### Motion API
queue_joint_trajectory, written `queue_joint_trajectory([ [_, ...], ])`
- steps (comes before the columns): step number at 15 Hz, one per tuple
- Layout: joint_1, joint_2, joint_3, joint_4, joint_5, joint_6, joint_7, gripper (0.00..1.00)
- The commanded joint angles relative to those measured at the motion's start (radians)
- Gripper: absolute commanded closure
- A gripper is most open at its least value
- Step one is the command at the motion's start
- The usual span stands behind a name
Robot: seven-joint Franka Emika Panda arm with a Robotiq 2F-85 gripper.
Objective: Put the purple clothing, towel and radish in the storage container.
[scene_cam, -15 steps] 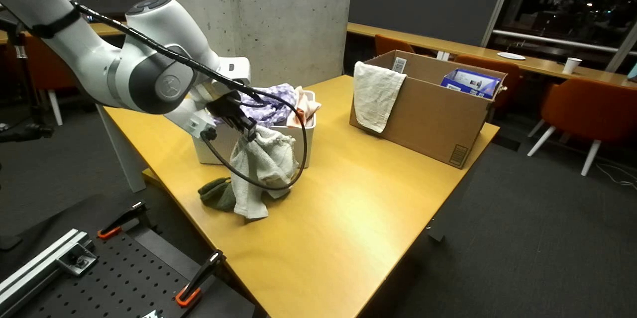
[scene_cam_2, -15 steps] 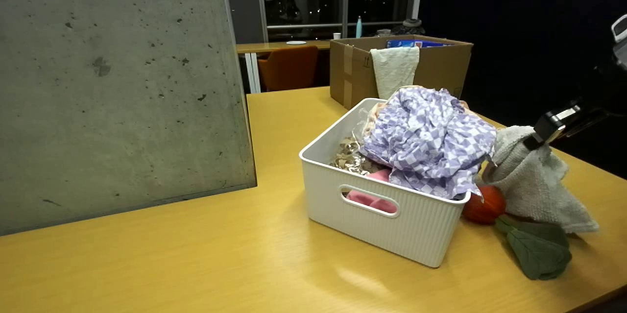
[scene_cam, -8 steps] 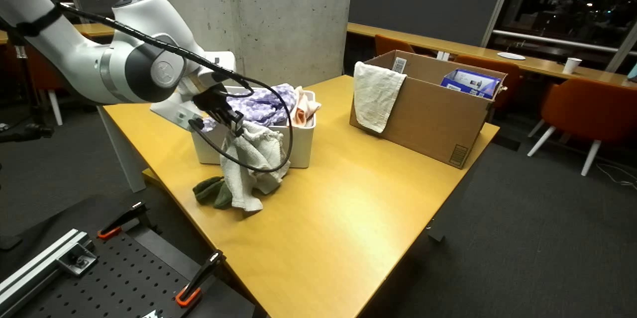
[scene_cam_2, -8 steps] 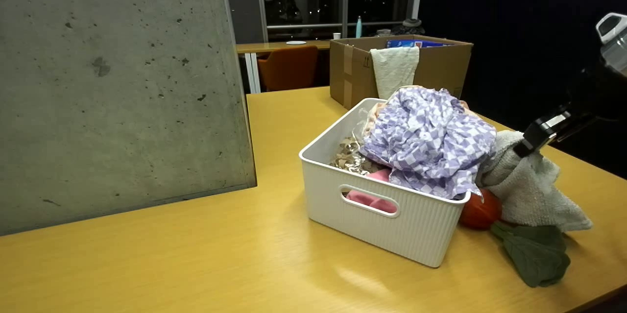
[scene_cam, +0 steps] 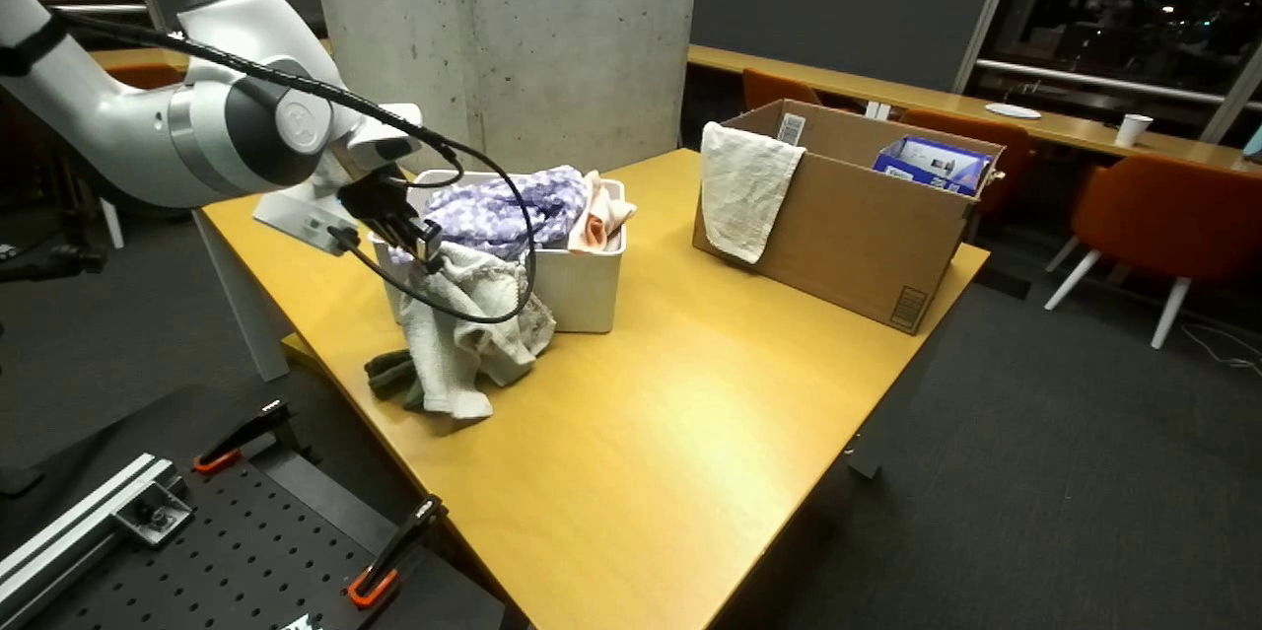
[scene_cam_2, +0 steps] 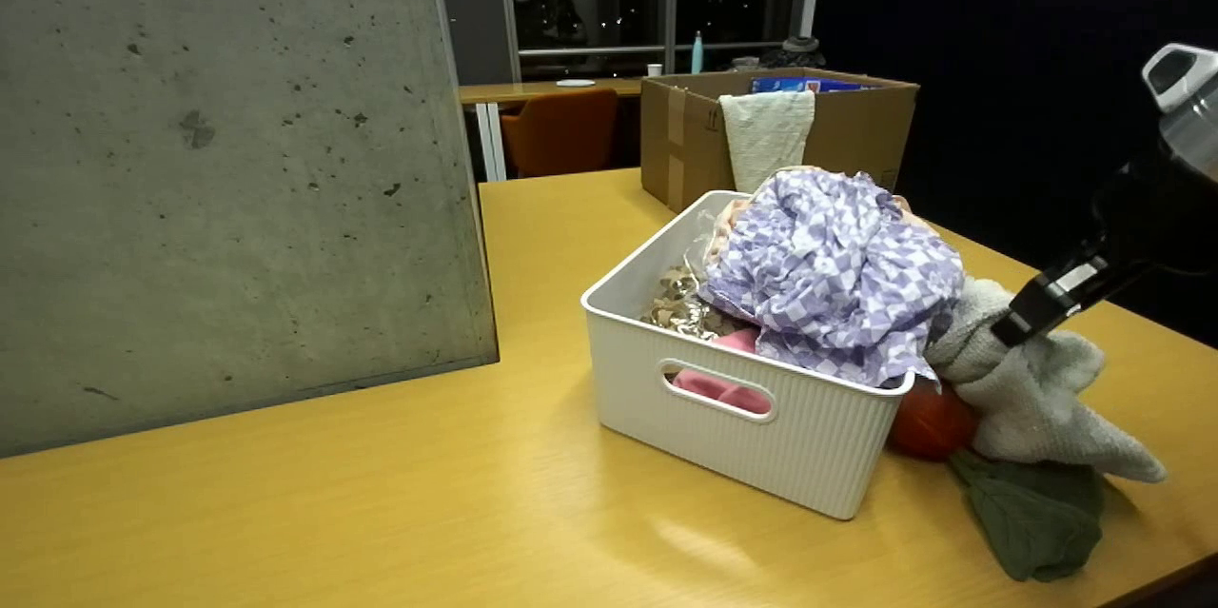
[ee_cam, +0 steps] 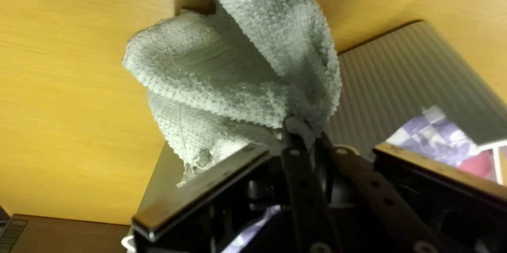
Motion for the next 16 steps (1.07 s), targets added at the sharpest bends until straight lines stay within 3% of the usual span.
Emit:
queue_joint_trajectory([
  [1,-0.016,-0.044,0.076,-0.068,0.053,-0.011,-0.034,0.98],
  [10,-0.225,0.007,0.331,-0.094,0.288,0.034,-0.237,0.98],
  [11,-0.239,0.007,0.342,-0.089,0.296,0.039,-0.247,0.67],
  [12,-0.254,0.007,0.352,-0.084,0.303,0.041,-0.253,0.65],
  [16,-0.279,-0.019,0.353,-0.073,0.293,0.047,-0.246,0.38],
])
